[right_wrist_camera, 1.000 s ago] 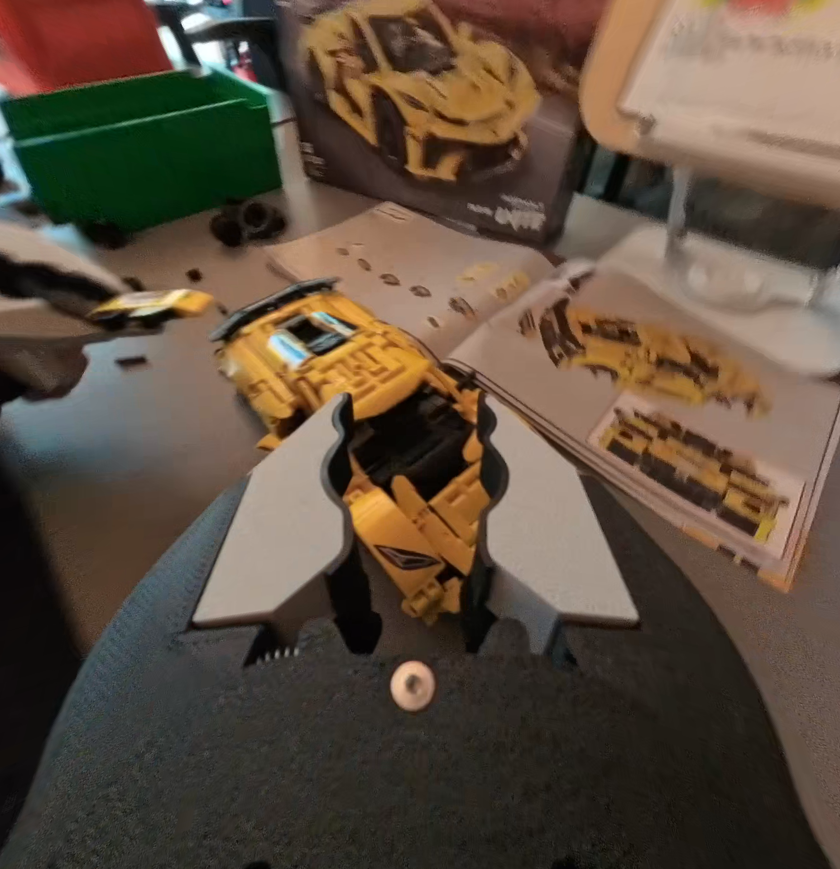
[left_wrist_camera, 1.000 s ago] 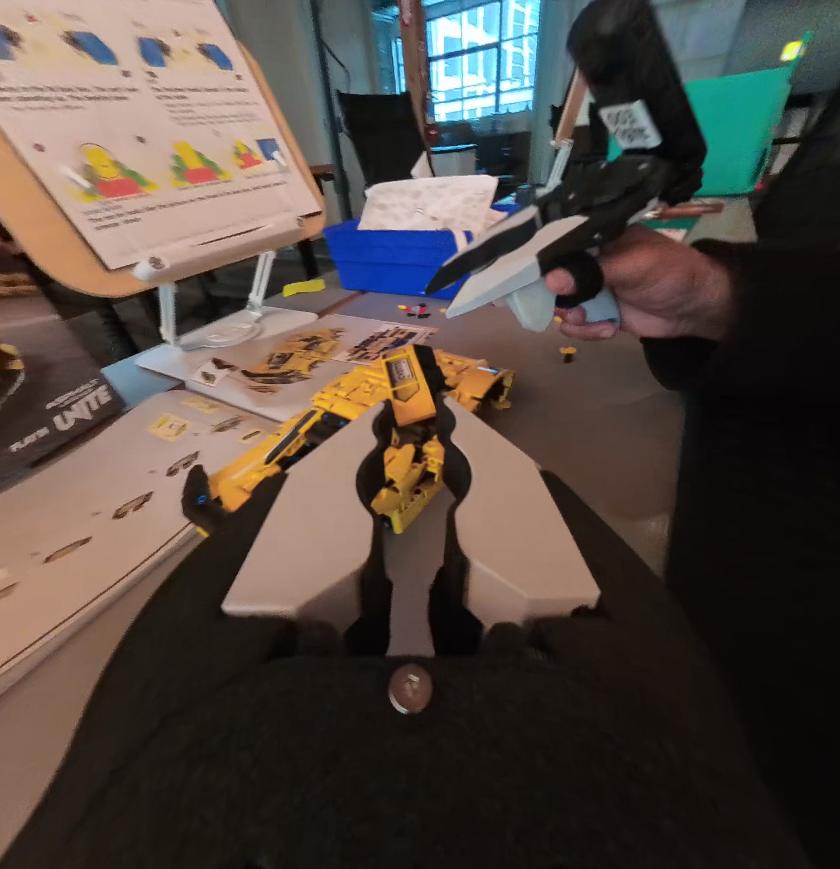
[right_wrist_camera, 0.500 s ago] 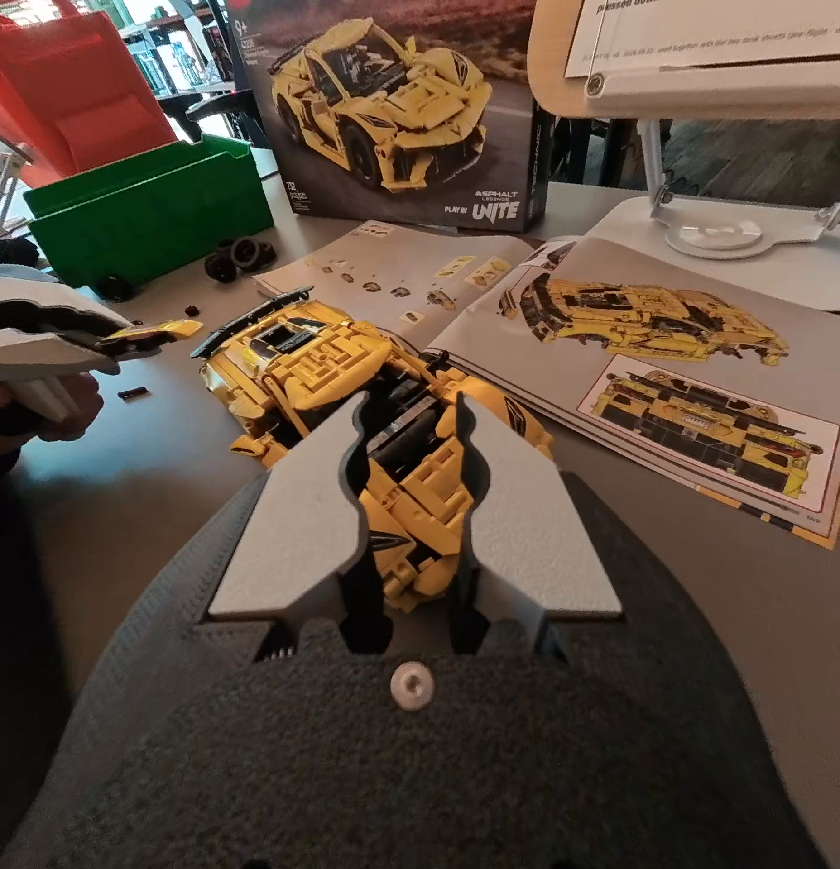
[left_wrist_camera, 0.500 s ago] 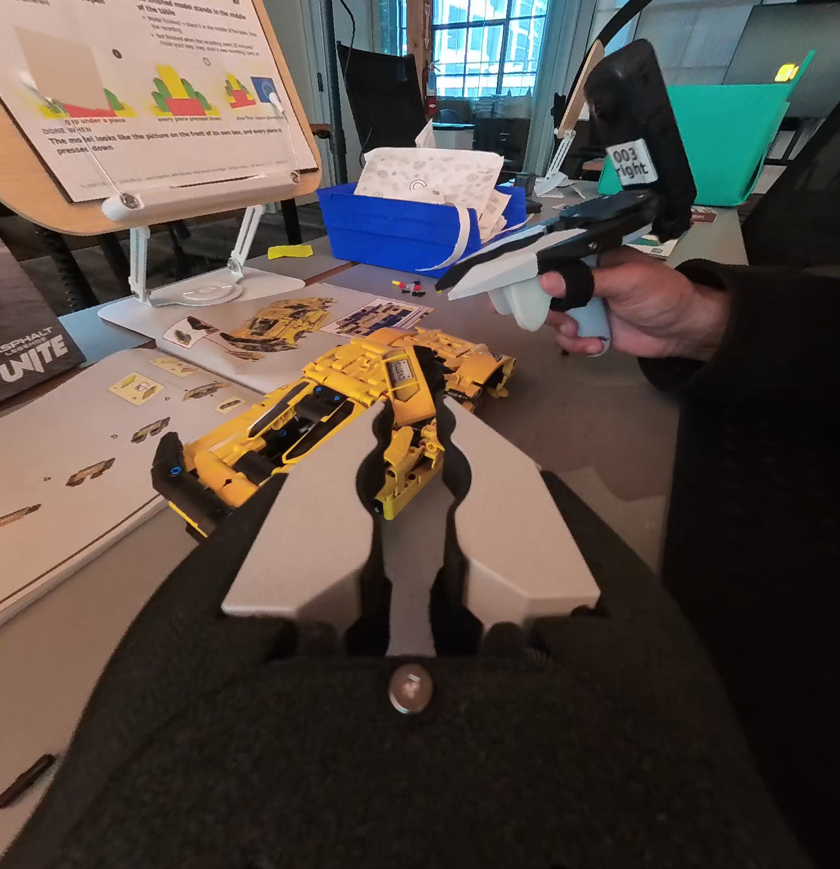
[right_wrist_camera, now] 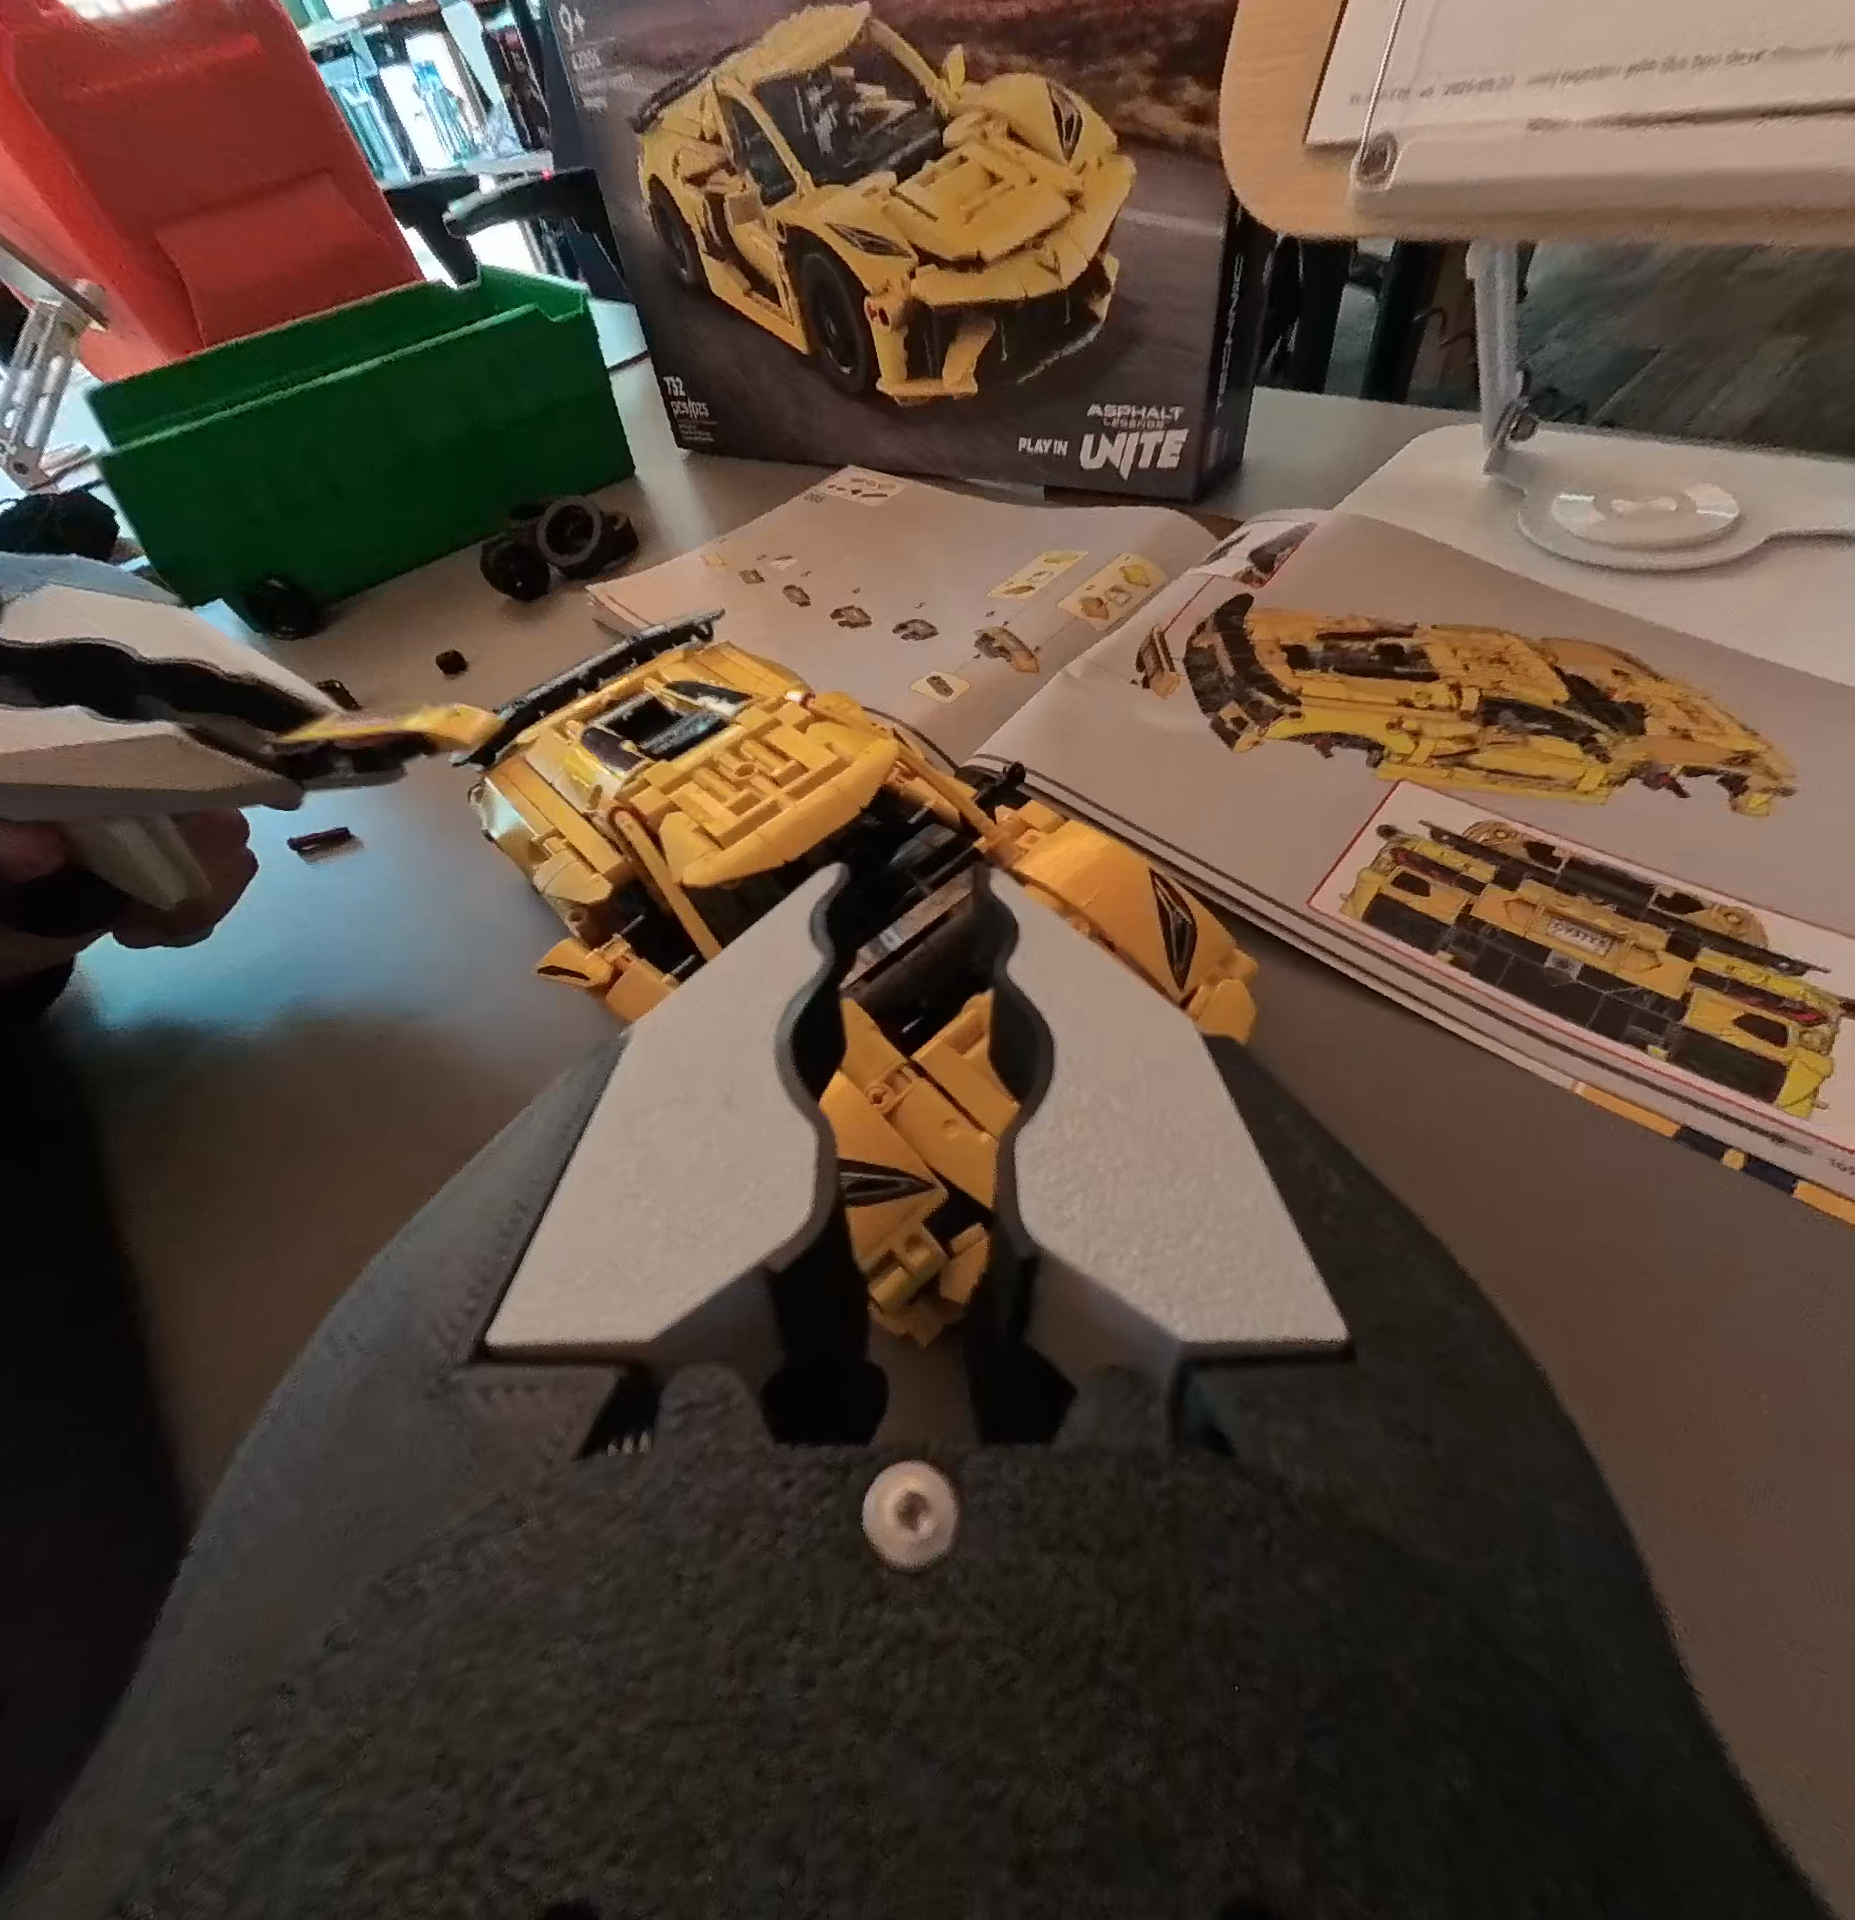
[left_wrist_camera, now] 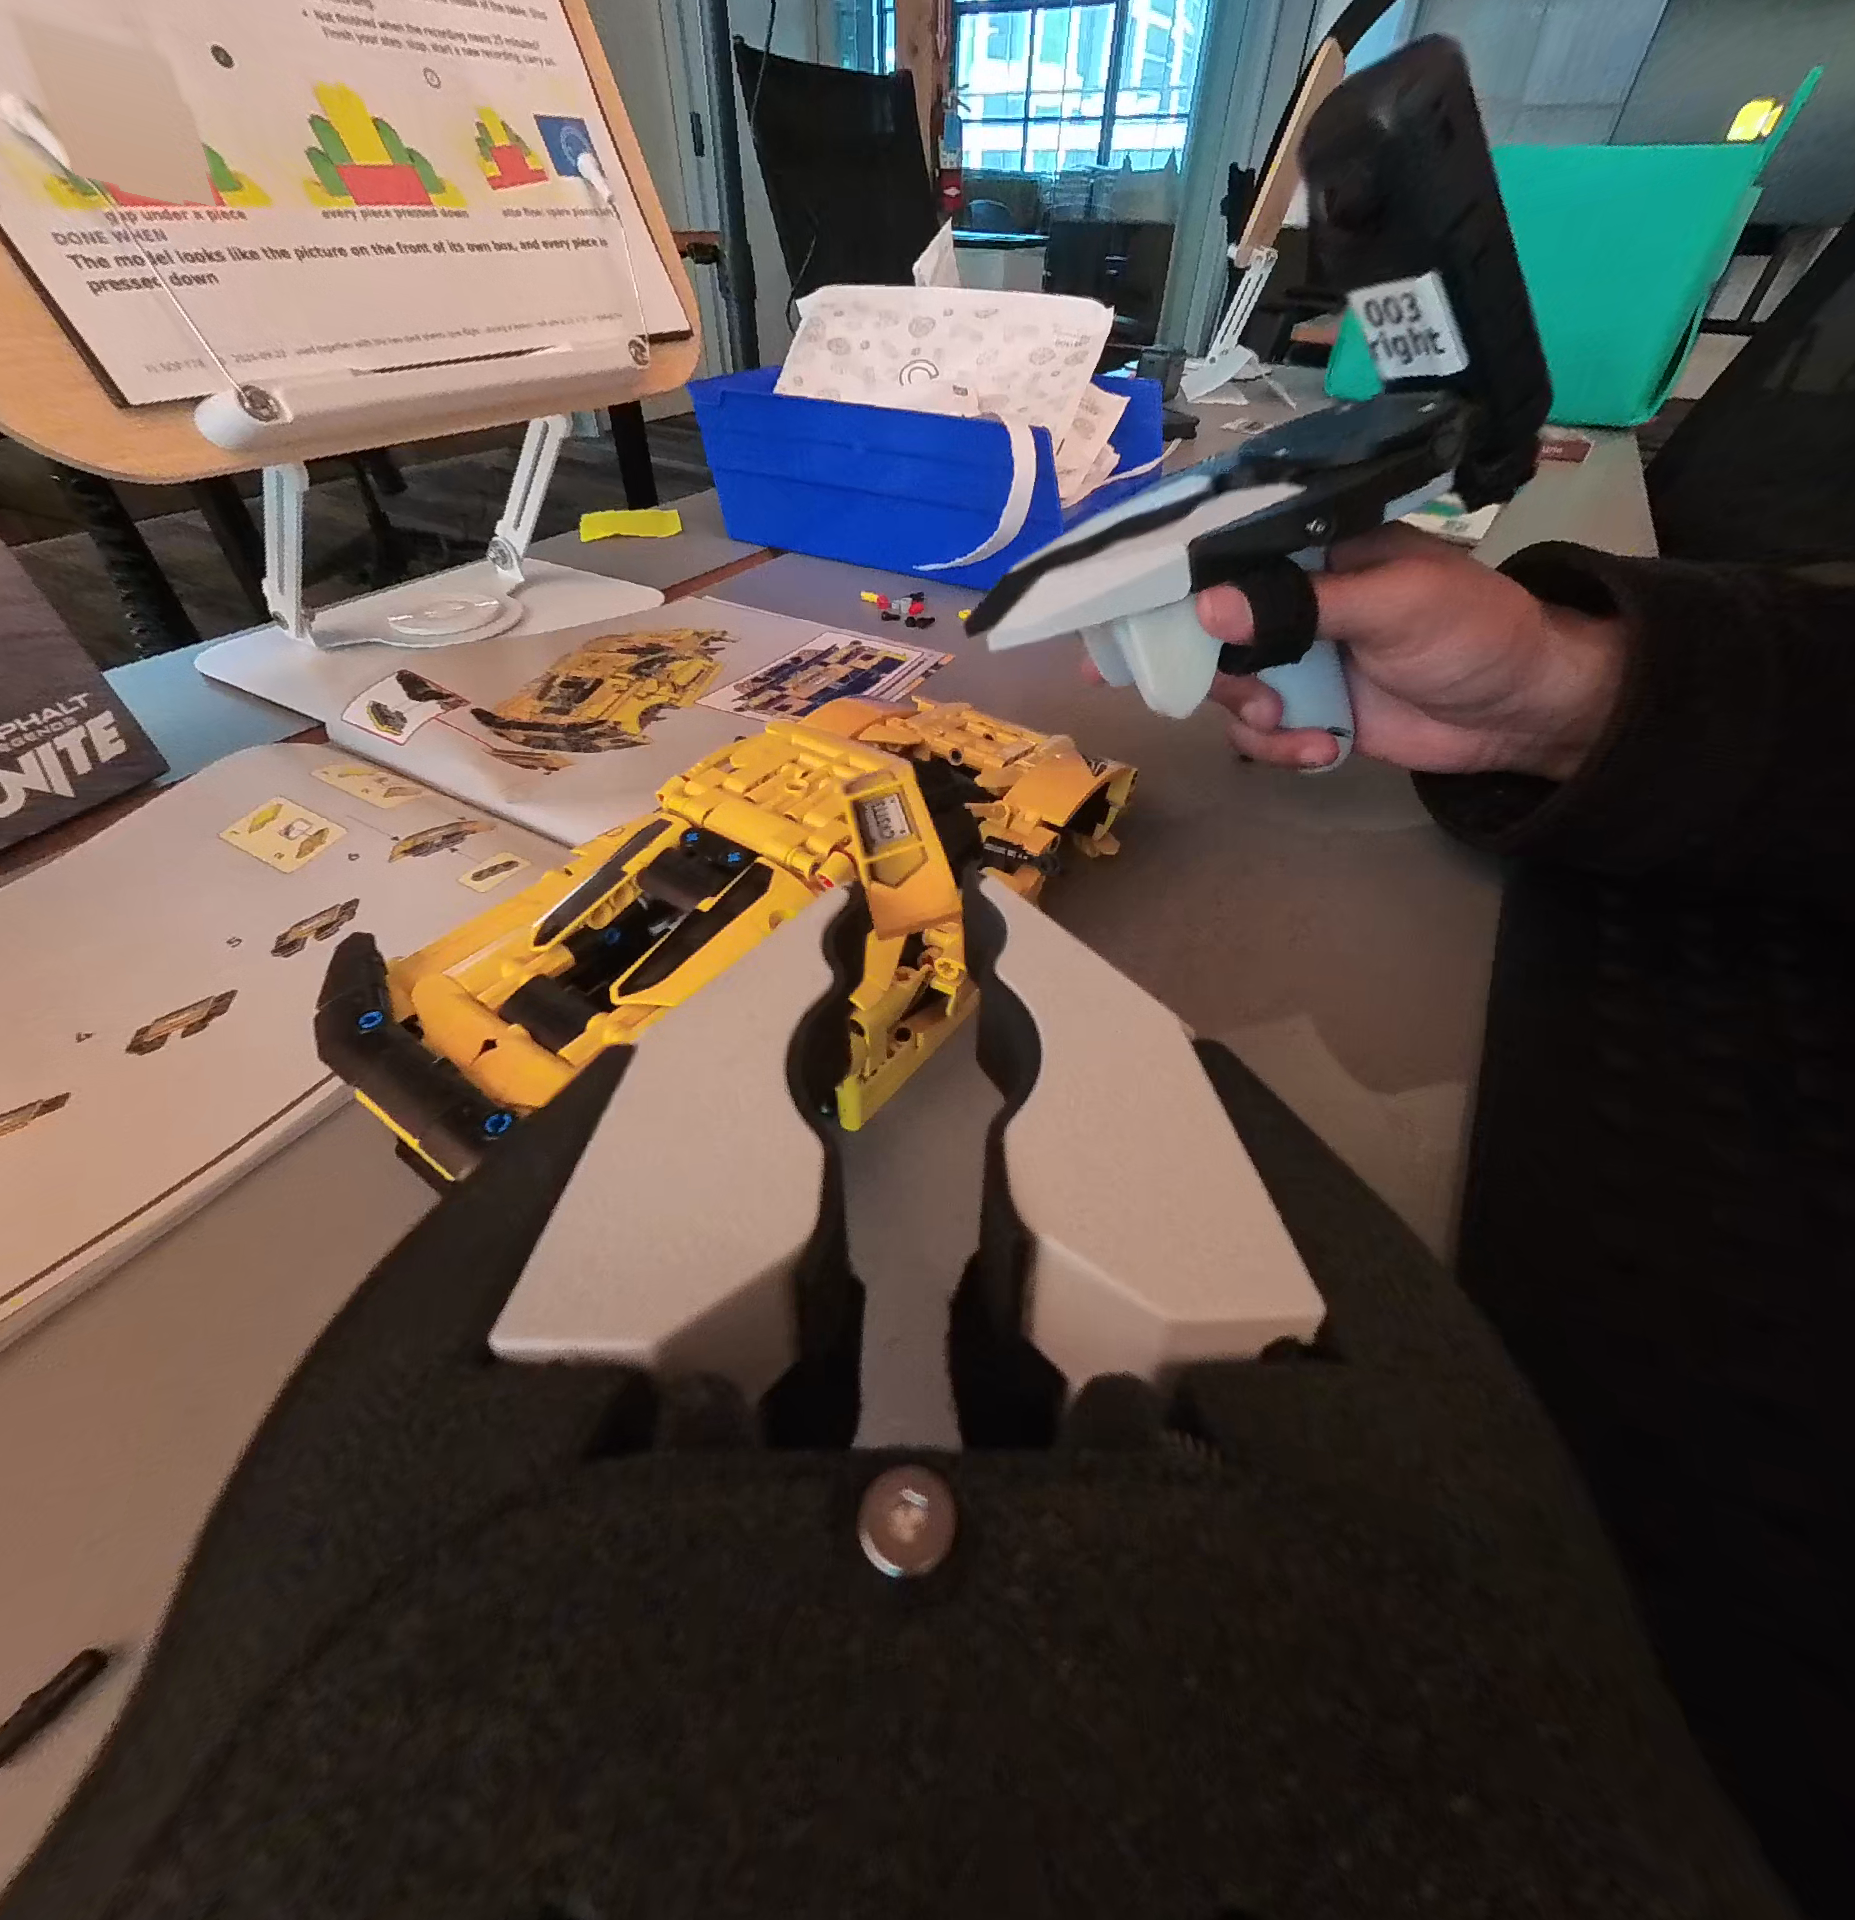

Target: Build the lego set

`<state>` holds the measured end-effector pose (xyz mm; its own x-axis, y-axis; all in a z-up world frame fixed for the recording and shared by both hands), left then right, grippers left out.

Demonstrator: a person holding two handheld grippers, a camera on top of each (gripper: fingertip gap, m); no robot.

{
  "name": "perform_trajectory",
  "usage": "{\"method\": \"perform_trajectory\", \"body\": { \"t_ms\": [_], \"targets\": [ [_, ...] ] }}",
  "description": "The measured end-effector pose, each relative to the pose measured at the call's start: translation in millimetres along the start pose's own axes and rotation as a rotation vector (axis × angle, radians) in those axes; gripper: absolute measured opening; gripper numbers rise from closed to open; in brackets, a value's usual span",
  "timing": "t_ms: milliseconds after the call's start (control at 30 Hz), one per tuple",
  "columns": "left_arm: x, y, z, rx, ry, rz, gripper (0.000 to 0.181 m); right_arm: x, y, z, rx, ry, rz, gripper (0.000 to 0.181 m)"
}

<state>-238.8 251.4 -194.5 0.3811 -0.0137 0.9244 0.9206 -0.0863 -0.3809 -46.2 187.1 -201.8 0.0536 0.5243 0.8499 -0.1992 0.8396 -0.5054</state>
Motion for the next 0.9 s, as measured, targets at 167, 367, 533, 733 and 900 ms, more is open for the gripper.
{"method": "perform_trajectory", "body": {
  "t_ms": [167,367,533,733,900],
  "targets": [
    [-1,1,-1,-0.007,-0.001,0.004,0.018,5,-6,1,0.013,0.004,-0.045,0.017],
    [-1,3,-8,-0.056,0.019,0.003,0.017,3,-4,5,0.048,0.003,-0.029,0.017],
    [-5,8,-20,-0.136,0.038,0.024,0.018,1,1,14,0.109,-0.015,-0.007,0.017],
    [-23,21,-48,-0.246,0.156,0.156,0.017,-1,2,19,0.132,-0.039,0.011,0.016],
    [-52,32,-57,-0.331,0.094,0.408,0.017,-11,13,31,0.155,-0.093,0.095,0.024]
  ]
}}
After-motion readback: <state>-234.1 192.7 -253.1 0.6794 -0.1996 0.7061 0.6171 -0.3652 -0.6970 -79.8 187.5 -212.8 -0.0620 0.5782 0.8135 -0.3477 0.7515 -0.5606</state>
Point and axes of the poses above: each gripper's, where its closed fingertips meet, y out along the fingers, x out of its top, z = x × y across the jaws, the point moved 4 cm from there along -y, back along the fingers, and after that the axes turned 13 degrees about z, right-handed, at the moved point
